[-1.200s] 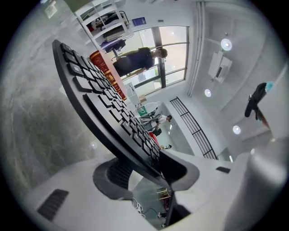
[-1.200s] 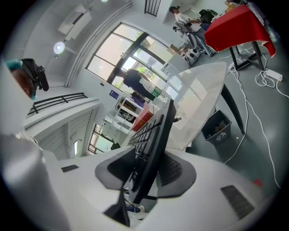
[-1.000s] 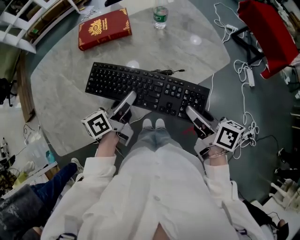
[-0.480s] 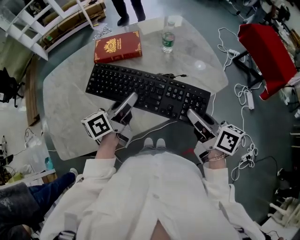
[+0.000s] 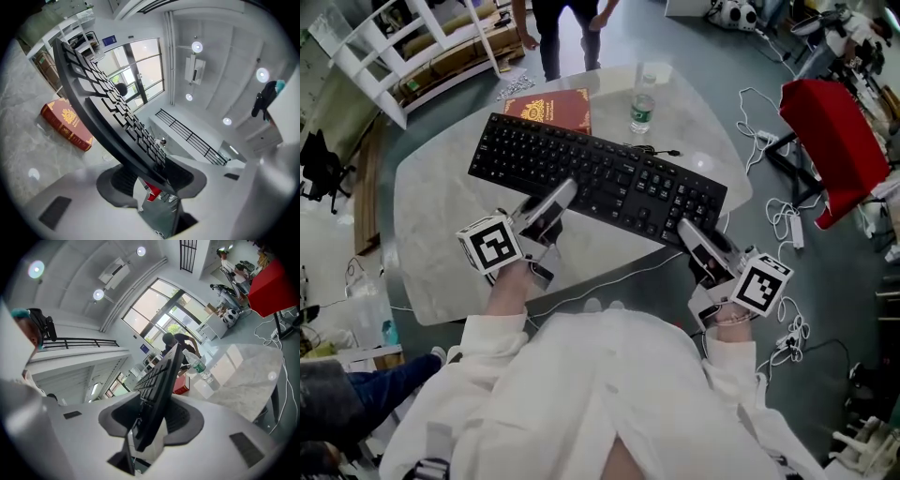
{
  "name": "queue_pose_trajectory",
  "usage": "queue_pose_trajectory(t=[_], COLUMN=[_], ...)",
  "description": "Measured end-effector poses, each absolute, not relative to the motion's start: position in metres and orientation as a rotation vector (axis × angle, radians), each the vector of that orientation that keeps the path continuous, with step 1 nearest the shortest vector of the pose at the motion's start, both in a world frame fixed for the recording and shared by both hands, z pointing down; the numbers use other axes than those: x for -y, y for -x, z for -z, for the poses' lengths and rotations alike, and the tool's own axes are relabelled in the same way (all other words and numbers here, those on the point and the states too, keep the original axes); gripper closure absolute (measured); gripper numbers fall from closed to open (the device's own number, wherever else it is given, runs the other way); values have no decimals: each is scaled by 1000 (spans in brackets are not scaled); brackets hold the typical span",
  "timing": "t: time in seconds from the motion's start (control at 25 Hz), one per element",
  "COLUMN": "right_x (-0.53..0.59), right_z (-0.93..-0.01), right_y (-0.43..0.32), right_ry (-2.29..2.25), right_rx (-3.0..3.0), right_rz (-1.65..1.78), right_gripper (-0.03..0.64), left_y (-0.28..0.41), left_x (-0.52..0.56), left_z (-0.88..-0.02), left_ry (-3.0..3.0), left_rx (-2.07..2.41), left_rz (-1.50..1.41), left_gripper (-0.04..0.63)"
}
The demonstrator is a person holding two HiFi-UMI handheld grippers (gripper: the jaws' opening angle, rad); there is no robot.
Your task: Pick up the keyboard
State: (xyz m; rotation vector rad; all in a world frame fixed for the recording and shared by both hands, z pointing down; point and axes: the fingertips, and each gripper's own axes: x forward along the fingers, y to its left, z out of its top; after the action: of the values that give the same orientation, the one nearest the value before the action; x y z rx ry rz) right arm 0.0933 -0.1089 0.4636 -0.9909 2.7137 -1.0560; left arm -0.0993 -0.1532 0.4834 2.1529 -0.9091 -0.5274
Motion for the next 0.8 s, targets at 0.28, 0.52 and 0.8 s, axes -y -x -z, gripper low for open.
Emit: queue_pose_trajectory(t=[0.28, 0.52, 0.8], right_x=[107, 107, 106], right_z=[-455, -454, -448], right_y=[-92, -92, -90], right_ry=[962, 950, 935], right_rx=[-2734, -2741, -2753], right_rz=[969, 942, 901], right_gripper=[472, 472, 471], left_y=[98, 101, 103], left_x=[147, 146, 143], left_z=[-478, -477, -470], left_ry=[-2148, -2166, -2184], left_rx=[889, 926, 942], left_rz=[576, 577, 603], left_gripper=[410, 410, 410])
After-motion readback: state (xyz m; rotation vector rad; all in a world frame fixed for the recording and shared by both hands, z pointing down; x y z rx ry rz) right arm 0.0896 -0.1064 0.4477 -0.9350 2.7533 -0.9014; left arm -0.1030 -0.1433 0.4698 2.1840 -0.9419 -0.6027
